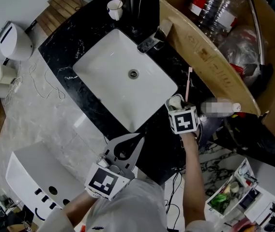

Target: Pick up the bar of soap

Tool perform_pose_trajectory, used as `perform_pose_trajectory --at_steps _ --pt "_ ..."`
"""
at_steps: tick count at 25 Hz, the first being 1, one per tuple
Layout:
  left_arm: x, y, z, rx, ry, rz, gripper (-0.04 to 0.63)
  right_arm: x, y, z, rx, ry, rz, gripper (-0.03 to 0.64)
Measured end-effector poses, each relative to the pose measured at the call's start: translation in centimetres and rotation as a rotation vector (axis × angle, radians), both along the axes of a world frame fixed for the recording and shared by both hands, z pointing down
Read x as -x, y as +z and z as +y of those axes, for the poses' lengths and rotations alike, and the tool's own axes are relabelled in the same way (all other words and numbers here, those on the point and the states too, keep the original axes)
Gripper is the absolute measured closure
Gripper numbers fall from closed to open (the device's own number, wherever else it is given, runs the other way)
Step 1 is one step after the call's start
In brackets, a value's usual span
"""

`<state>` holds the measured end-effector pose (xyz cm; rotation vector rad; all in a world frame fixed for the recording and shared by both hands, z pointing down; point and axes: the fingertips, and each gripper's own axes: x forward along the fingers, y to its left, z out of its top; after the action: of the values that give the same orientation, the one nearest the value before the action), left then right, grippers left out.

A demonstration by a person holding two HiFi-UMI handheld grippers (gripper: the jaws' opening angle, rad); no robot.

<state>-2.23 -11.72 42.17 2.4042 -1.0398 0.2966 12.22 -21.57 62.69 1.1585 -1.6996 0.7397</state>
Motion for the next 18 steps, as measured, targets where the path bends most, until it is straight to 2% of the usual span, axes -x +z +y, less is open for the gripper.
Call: perform_pose_trajectory --at_steps 3,9,18 --pt "0.0 -0.2 0.4 -0.004 0.007 -0.003 0.595 -0.2 -0.4 0.2 -0.030 0.007 -0.012 0.420" --pt "0.3 -0.5 0.8 -0.016 0.006 -0.013 0.595 -0.4 -1.1 0.4 -0.122 0.059 -0.103 0.422" --pt "0.0 -1.6 1.8 -0.044 0.013 -0.017 0.595 -1.2 -4.4 1.6 -0.325 0.136 -0.136 0.428"
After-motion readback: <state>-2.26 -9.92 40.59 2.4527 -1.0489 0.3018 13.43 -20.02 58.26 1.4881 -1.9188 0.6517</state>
